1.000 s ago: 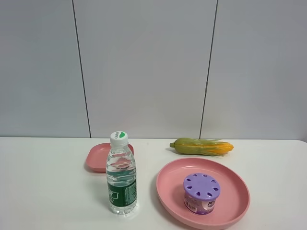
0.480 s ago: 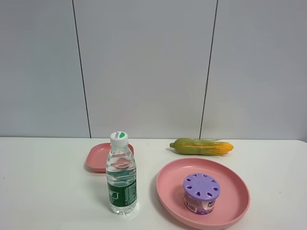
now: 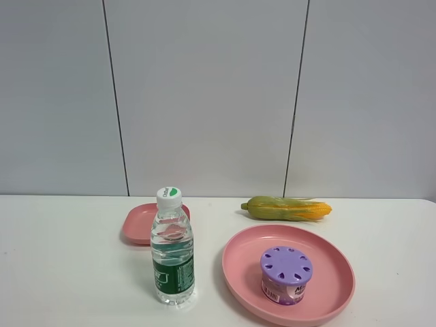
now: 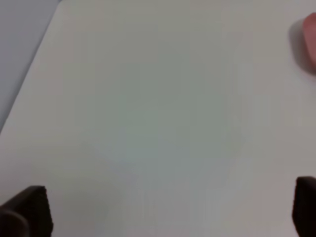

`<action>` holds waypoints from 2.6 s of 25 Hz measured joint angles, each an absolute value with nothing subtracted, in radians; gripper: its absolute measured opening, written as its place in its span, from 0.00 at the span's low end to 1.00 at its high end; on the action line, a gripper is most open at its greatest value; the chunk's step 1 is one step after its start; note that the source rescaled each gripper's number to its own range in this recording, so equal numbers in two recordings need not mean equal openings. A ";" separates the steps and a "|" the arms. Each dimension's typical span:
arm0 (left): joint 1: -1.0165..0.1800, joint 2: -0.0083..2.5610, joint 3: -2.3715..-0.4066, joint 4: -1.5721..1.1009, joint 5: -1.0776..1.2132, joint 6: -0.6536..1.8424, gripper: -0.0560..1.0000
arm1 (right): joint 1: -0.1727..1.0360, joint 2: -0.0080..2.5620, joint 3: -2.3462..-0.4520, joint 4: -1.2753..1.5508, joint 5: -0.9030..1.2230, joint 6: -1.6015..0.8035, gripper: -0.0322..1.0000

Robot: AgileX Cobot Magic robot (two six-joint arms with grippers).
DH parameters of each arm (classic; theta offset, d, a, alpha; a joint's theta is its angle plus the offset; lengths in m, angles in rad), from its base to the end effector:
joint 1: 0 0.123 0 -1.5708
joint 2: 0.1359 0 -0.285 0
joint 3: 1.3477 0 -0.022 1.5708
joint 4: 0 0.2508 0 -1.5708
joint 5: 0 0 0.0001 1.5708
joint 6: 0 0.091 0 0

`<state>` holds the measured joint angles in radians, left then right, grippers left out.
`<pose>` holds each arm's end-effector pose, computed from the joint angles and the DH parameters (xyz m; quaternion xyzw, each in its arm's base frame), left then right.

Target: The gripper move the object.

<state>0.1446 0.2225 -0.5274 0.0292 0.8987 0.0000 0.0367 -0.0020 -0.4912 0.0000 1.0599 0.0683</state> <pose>0.0353 0.0072 0.2949 -0.0602 0.8595 0.0511 0.5049 -0.0041 -0.0002 0.2749 0.0135 0.8547 0.0272 0.5183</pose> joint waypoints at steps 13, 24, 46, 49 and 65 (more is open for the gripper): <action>0.145 0.222 -0.527 0.024 0.907 -0.007 1.00 | 0.037 -0.002 -0.491 0.000 1.060 0.068 1.00; 0.145 0.222 -0.527 0.023 0.918 0.019 1.00 | 0.037 -0.002 -0.491 0.000 1.060 0.068 1.00; 0.145 0.057 -0.530 0.018 1.006 0.069 1.00 | 0.037 -0.002 -0.491 0.000 1.060 0.068 1.00; 0.145 0.057 -0.528 0.000 1.048 0.069 1.00 | 0.037 -0.002 -0.491 0.000 1.060 0.068 1.00; 0.145 -0.003 -0.506 0.000 1.054 0.068 1.00 | 0.037 -0.002 -0.491 0.000 1.060 0.068 1.00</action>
